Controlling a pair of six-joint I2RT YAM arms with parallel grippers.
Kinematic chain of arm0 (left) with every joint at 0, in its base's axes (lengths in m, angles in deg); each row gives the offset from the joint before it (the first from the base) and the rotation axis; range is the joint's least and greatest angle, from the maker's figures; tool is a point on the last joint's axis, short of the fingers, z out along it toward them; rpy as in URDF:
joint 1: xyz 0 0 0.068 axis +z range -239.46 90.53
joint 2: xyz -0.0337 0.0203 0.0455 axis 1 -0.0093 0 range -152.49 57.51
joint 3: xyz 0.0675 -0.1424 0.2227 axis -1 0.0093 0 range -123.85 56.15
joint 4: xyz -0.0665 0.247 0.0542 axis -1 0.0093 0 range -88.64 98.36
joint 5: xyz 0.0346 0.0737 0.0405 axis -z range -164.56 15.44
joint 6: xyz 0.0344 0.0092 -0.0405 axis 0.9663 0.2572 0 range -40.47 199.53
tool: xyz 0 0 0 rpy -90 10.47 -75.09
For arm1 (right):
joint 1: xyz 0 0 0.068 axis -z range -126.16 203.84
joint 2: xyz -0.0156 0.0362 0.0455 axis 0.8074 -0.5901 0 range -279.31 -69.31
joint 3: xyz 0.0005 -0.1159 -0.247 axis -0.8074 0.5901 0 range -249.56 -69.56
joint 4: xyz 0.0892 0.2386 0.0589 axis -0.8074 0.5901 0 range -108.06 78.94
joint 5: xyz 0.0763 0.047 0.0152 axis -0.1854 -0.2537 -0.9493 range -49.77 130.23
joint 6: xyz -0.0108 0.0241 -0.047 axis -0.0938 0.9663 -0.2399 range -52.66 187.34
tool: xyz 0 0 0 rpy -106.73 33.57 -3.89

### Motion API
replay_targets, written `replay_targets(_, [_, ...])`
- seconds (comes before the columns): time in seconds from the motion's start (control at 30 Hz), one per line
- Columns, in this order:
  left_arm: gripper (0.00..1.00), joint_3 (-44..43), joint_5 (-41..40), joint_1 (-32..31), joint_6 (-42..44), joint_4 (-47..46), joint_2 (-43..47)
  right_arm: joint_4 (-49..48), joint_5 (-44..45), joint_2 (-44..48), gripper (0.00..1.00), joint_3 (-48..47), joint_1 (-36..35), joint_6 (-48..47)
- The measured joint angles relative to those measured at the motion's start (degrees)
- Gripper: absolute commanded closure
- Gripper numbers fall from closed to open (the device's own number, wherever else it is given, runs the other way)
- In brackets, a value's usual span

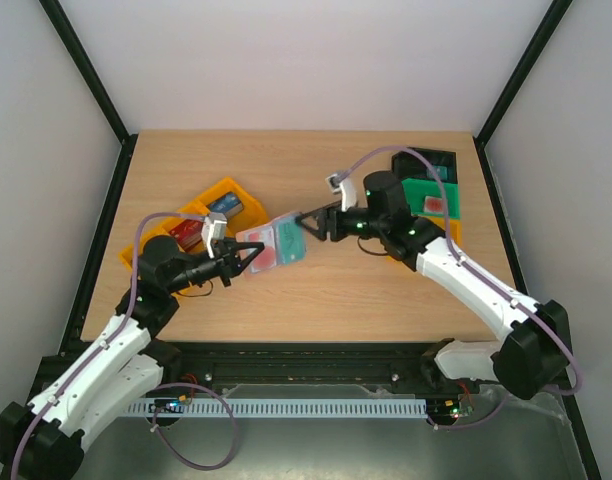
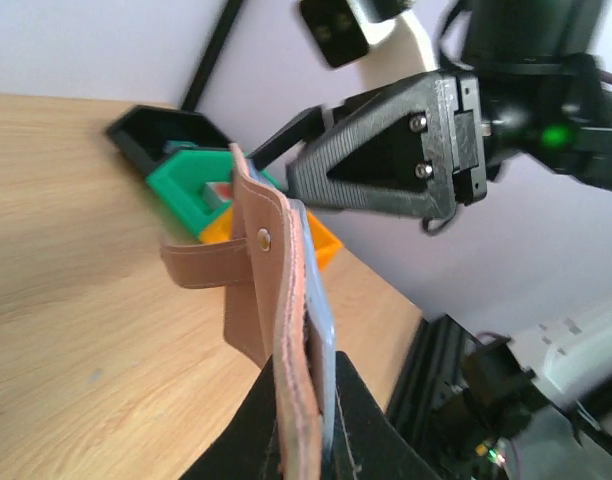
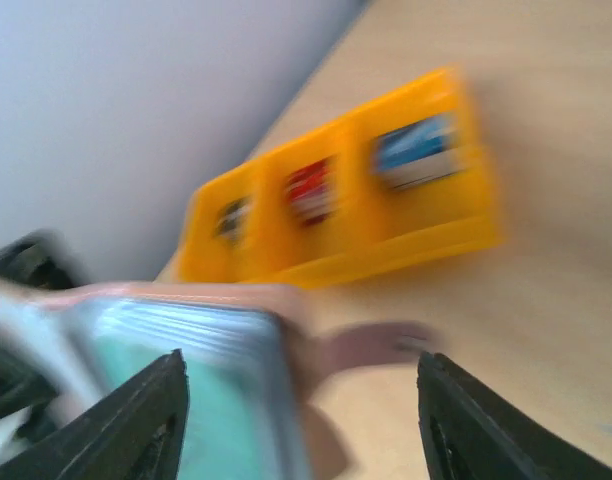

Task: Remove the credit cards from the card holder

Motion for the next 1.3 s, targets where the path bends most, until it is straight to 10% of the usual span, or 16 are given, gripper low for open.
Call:
replay_targets(0.23, [0.98, 0.4, -12.4, -0.1, -0.8, 7.1, 2.4, 9.6, 37.5, 2.8, 0.32, -4.2, 12.8, 6.4])
replay_targets(0.47, [0.98, 1.9, -16.5, -0.1, -1.0, 10.2, 4.9, 12.9, 56.6, -2.0, 0.26, -8.1, 28.9, 8.1])
replay_targets(0.8, [0.98, 2.6, -17.8, -0.1, 0.2, 11.0, 6.4, 13.4, 57.2, -23.6, 0.21, -19.9, 42.4, 8.0])
replay_targets(1.3, [0.98, 4.5, -17.6, 0.1, 1.9, 10.2, 4.9, 22.8, 51.7, -50.9, 0.47, -45.1, 44.7, -8.6])
